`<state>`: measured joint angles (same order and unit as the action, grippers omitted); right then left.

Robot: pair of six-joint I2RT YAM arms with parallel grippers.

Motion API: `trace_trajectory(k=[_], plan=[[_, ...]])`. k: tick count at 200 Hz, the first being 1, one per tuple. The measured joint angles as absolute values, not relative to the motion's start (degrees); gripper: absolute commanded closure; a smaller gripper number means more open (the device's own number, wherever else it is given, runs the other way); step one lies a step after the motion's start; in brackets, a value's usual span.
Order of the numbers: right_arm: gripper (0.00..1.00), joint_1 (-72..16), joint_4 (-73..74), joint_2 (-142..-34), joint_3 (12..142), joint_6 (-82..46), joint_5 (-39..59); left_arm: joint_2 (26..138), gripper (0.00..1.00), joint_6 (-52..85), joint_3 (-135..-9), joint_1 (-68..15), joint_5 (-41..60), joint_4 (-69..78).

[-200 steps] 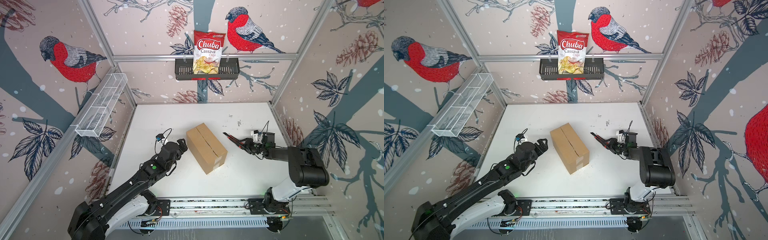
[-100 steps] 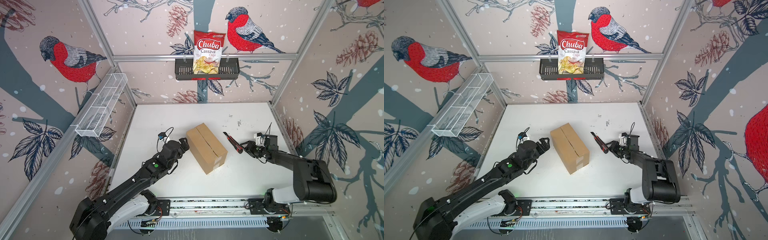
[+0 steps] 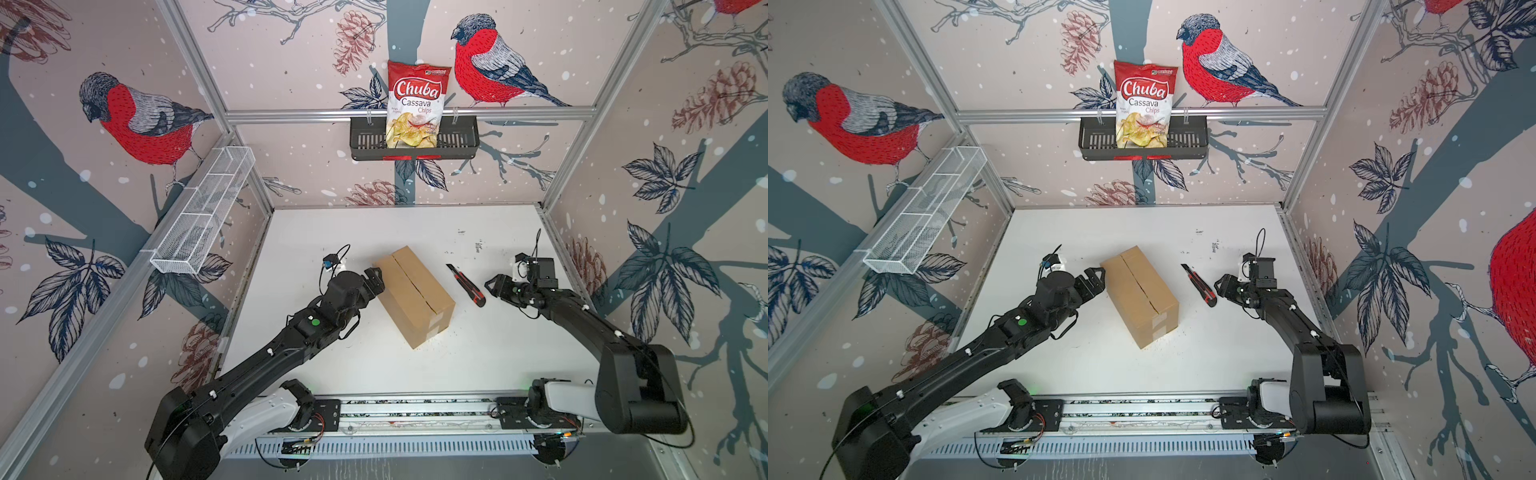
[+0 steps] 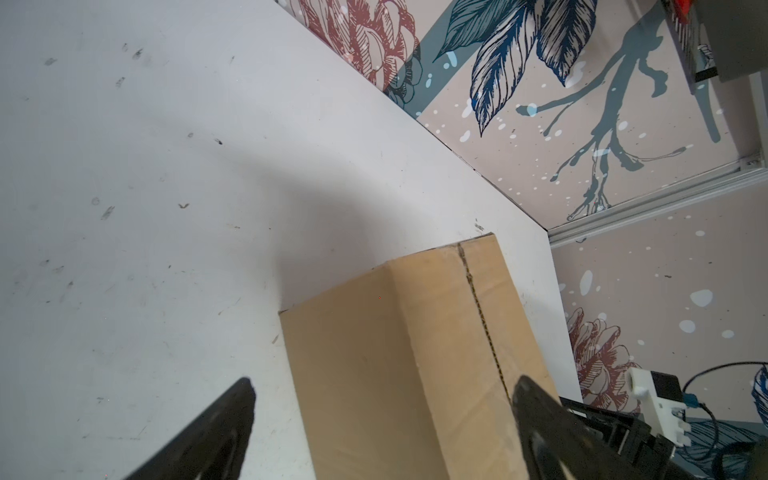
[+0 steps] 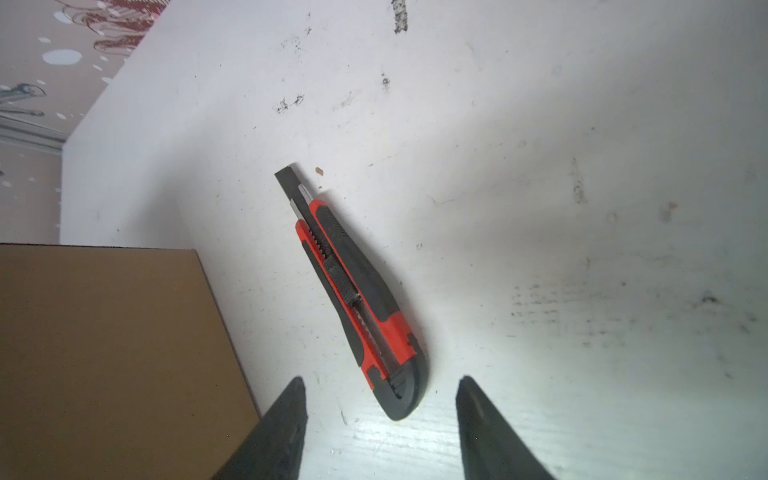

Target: Unpack the express box

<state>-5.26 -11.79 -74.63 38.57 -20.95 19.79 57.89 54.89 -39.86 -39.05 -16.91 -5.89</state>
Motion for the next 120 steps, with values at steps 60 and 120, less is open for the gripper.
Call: trace_trajectory(k=[60,120], plan=[[0.33,-16.58,-18.02,-83.26,50.15,-17.58,7.60,59.83,0.04,51.83,-44.38,-38.70,-14.81,-7.14],[0.30,-20.73,-21.87,-92.38,57.01,-13.78,-0.25,60.77,0.04,49.08,-45.84,-36.91,-11.66,-8.34]])
